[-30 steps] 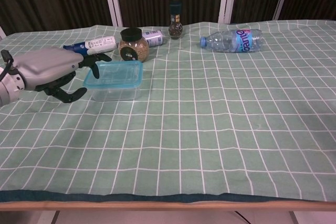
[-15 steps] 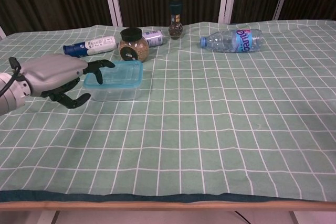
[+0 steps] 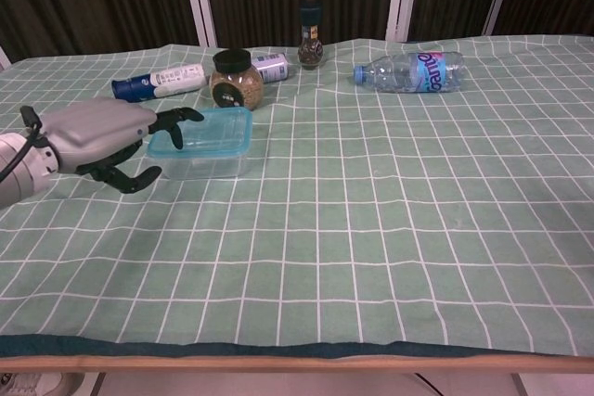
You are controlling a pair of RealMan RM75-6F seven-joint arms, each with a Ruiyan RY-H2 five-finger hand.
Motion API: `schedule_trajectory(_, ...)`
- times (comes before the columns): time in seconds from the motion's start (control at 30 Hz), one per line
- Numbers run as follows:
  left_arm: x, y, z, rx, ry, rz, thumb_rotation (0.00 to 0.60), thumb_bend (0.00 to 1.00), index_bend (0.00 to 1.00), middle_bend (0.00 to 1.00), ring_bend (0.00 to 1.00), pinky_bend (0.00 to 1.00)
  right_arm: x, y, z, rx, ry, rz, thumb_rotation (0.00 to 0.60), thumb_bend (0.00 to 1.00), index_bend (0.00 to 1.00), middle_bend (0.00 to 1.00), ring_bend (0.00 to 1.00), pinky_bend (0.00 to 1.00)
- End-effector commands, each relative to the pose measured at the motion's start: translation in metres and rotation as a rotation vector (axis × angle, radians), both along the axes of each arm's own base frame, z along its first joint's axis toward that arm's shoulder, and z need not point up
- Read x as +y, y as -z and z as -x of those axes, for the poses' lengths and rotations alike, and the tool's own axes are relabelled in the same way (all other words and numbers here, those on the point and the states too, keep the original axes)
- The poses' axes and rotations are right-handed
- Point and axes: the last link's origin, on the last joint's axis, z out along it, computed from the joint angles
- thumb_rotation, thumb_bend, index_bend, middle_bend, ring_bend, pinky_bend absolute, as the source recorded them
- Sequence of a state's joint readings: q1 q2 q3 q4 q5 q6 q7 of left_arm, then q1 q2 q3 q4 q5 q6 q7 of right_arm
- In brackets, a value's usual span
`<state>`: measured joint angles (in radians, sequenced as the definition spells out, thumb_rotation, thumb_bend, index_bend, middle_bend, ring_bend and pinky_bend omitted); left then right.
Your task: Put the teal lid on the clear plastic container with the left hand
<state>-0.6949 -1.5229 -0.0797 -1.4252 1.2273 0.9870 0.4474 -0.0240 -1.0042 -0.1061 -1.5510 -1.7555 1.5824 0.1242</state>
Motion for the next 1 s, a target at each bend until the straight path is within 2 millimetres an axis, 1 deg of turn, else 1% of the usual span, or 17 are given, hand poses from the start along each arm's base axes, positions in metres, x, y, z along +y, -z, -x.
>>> schedule_trajectory(0.03, -0.001, 0.001, 0.001, 0.002, -0.001, 0.002, 0.6, 0.5, 0.0, 0.27, 0.8, 0.88, 0.0, 0.0, 0.0, 0.0, 0.0, 0.0, 0.6, 0.22, 0.0, 0.0, 0.0, 0.0)
schedule_trajectory(0.87, -0.004, 0.018, 0.014, 0.036, -0.028, 0.049, 0.6, 0.5, 0.0, 0.27, 0.8, 0.88, 0.0, -0.001, 0.0, -0.002, -0.001, 0.004, 0.6, 0.22, 0.0, 0.0, 0.0, 0.0)
schedule_trajectory(1.0, -0.002, 0.015, 0.011, 0.023, -0.012, 0.028, 0.6, 0.5, 0.0, 0.27, 0.8, 0.88, 0.0, -0.001, 0.0, -0.002, 0.0, 0.004, 0.6, 0.22, 0.0, 0.0, 0.0, 0.0)
